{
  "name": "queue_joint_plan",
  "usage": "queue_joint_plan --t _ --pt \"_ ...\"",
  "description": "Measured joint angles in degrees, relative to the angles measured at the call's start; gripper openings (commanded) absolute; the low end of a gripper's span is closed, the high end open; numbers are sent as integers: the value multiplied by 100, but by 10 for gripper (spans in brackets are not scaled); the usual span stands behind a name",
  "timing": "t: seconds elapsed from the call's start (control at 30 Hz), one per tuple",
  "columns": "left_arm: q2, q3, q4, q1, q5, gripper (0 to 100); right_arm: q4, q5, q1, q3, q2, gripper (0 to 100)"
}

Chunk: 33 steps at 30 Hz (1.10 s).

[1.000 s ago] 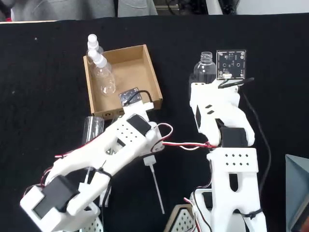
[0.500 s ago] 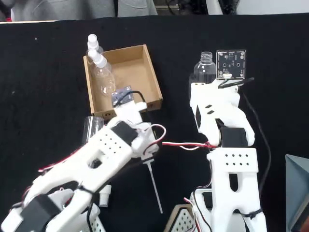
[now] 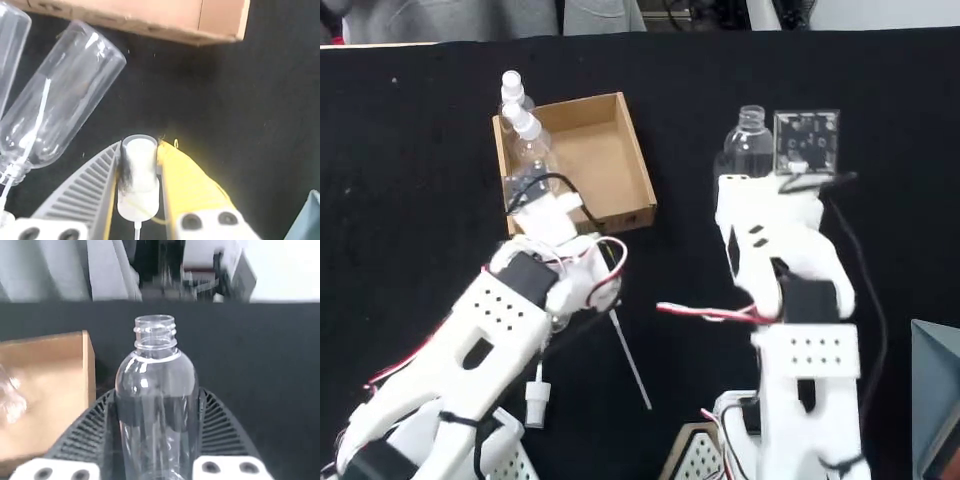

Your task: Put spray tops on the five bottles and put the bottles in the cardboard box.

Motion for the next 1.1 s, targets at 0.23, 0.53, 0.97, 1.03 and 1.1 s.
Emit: queue_joint_plan --t 0.23,0.53,0.97,1.03,1.1 --pt "-308 0 0 -246 0 28 0 0 -431 26 -325 93" --pt "-1160 360 0 -334 0 28 35 0 -897 369 -492 92" --pt "-2567 721 0 -949 0 28 26 273 -1591 905 -1134 92" --pt "-2708 782 0 -1055 9 28 -105 281 -1644 1046 -1143 92" --pt "-2848 862 0 -1213 18 28 -220 308 -1644 1125 -1143 92"
